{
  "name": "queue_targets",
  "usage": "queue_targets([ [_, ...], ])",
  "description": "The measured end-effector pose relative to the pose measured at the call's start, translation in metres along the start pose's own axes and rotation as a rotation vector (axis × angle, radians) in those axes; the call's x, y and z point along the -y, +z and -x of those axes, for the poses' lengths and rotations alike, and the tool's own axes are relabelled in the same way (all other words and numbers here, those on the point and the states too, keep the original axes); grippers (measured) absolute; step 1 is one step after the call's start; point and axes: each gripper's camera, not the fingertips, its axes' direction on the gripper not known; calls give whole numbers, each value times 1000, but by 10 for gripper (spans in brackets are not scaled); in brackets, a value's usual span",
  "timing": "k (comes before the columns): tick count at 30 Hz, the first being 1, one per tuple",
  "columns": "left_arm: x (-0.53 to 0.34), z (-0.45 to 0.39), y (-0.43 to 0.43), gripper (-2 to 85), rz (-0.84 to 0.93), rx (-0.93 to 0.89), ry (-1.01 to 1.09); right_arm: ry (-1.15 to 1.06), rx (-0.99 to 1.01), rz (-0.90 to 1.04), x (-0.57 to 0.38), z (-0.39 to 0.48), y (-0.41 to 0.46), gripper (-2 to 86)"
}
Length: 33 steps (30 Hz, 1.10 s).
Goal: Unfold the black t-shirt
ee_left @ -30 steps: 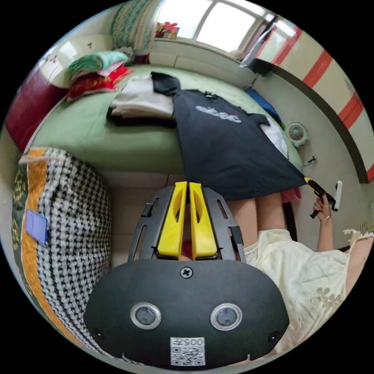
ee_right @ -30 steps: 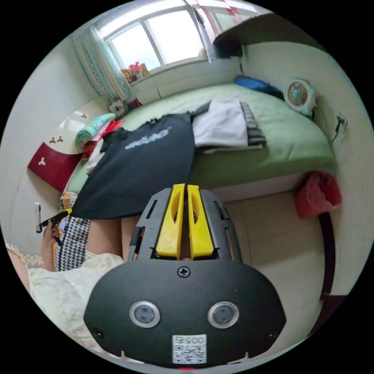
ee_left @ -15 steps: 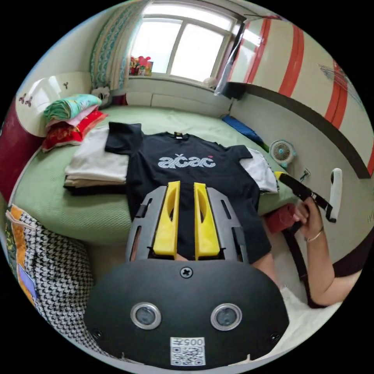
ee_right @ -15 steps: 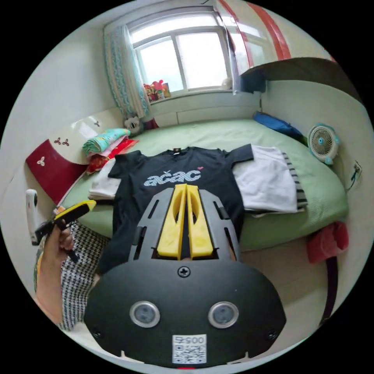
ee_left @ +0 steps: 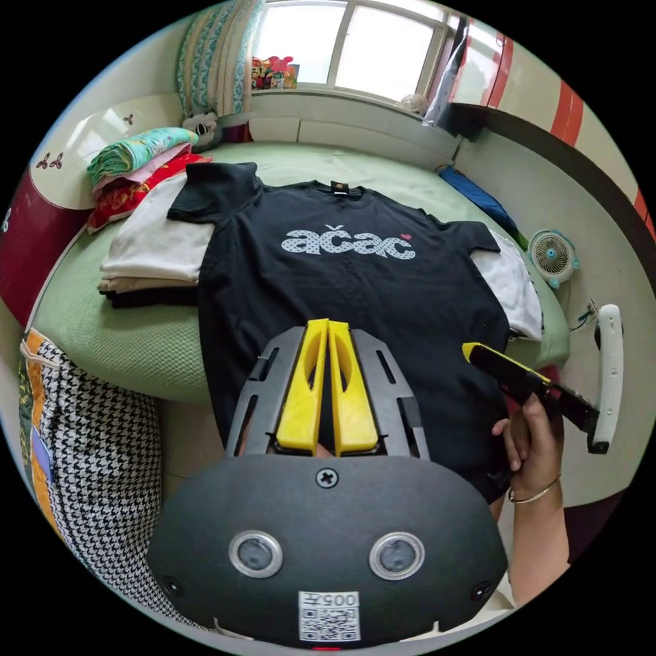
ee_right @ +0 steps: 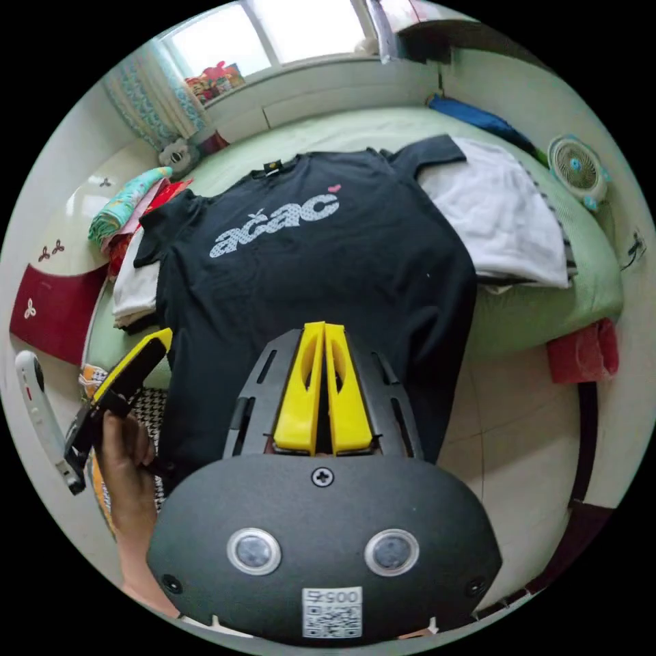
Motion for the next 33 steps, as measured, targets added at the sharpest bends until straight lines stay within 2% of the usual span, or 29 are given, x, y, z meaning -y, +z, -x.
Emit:
queue_targets([
  [4,4,-17,10,-7,33,21,21,3,52,-21,8,1,6,-11],
  [10,7,-49,22,-7,59,68,114,-49,-82,12,22,28,23,-11],
  [16,8,-58,27,-7,51,64,88,-142,-163,18,28,57,37,-11],
  [33,7,-93,38,-7,24,79,121,-163,-147,21,43,73,55,-12],
])
